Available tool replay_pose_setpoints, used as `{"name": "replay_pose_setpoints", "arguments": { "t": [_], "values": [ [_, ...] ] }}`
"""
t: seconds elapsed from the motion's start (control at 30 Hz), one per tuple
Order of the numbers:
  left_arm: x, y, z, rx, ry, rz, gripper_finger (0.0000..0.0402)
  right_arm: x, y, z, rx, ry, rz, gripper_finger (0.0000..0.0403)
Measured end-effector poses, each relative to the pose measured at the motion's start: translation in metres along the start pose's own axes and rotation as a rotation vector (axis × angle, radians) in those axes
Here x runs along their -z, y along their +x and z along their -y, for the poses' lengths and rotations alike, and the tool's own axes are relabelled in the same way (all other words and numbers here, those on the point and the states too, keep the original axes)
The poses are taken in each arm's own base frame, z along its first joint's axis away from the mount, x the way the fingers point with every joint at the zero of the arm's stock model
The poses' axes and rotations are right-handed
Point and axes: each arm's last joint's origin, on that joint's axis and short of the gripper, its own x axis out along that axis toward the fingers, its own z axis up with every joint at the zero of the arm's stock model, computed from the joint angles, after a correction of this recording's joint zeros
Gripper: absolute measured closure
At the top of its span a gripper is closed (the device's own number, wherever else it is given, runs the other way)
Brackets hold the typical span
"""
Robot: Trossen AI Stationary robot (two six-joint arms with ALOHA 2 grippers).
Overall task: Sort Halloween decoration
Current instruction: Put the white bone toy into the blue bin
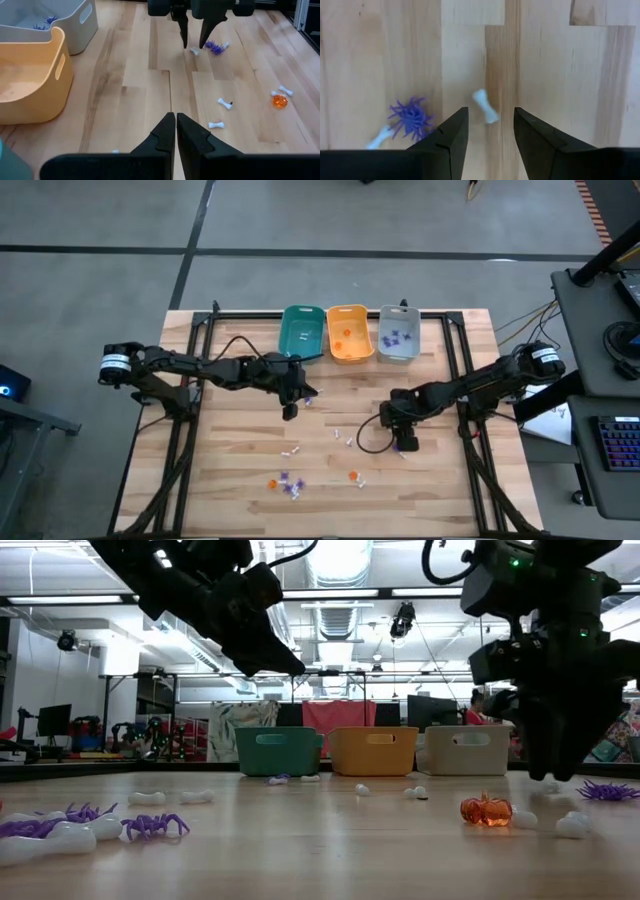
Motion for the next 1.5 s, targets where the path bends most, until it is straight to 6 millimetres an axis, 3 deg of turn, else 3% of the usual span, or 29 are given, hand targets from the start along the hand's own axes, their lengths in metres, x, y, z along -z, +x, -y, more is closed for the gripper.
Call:
{"name": "replay_pose_setpoints", "arguments": {
  "t": [0.17,0.8,1.23,1.5],
  "values": [
    [0.000,0.000,0.000,0.000,0.003,0.000,0.0402,0.001,0.002,-0.007,-0.007,-0.021,0.016,0.0259],
    [-0.001,0.000,0.000,0.000,0.005,0.014,0.0402,0.008,0.014,-0.002,0.064,-0.039,0.104,0.0284],
    [-0.002,0.000,0.000,0.000,0.007,0.026,0.0402,0.000,0.014,0.000,0.118,-0.090,0.186,0.0294],
    [-0.003,0.001,0.000,0.000,0.008,0.032,0.0402,0.010,0.020,0.003,0.112,-0.070,0.164,0.0317]
  ]
}}
